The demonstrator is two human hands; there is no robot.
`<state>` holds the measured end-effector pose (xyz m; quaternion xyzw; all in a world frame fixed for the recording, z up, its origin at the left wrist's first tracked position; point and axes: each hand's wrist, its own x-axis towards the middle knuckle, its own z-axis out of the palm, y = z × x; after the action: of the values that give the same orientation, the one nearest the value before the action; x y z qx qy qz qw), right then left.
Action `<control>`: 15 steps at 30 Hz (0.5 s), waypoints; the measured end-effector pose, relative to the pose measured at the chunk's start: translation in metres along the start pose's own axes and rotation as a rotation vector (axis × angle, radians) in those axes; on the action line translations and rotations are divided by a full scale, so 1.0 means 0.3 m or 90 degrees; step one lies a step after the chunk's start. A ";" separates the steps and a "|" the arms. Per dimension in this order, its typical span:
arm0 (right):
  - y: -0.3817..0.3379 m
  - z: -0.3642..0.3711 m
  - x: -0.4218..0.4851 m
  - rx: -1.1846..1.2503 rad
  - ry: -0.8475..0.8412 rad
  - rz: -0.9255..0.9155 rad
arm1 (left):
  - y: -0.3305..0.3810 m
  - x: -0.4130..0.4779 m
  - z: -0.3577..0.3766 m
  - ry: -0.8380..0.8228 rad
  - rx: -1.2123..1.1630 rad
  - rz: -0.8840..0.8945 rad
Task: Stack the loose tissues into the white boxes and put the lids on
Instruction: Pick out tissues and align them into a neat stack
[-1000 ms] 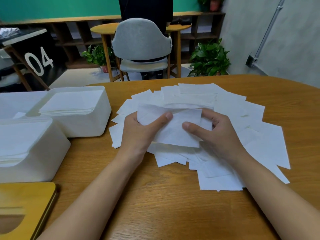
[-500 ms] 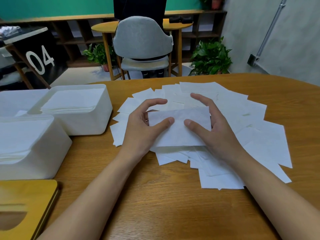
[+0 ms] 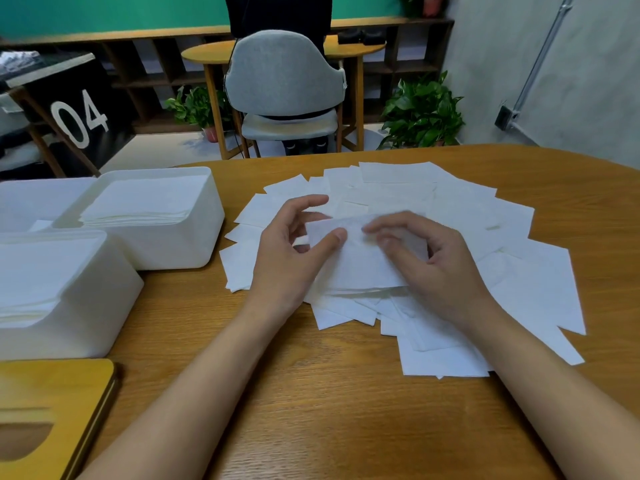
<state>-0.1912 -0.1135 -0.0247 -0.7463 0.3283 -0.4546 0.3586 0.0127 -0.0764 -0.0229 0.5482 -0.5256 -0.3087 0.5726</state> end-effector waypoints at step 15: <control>0.057 -0.079 0.029 -0.057 0.150 0.101 | -0.031 -0.008 -0.013 -0.129 0.269 0.140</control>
<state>-0.2125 -0.1353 -0.0273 -0.6748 0.4460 -0.4939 0.3191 0.0178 -0.0749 -0.0319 0.5614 -0.6895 -0.1816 0.4201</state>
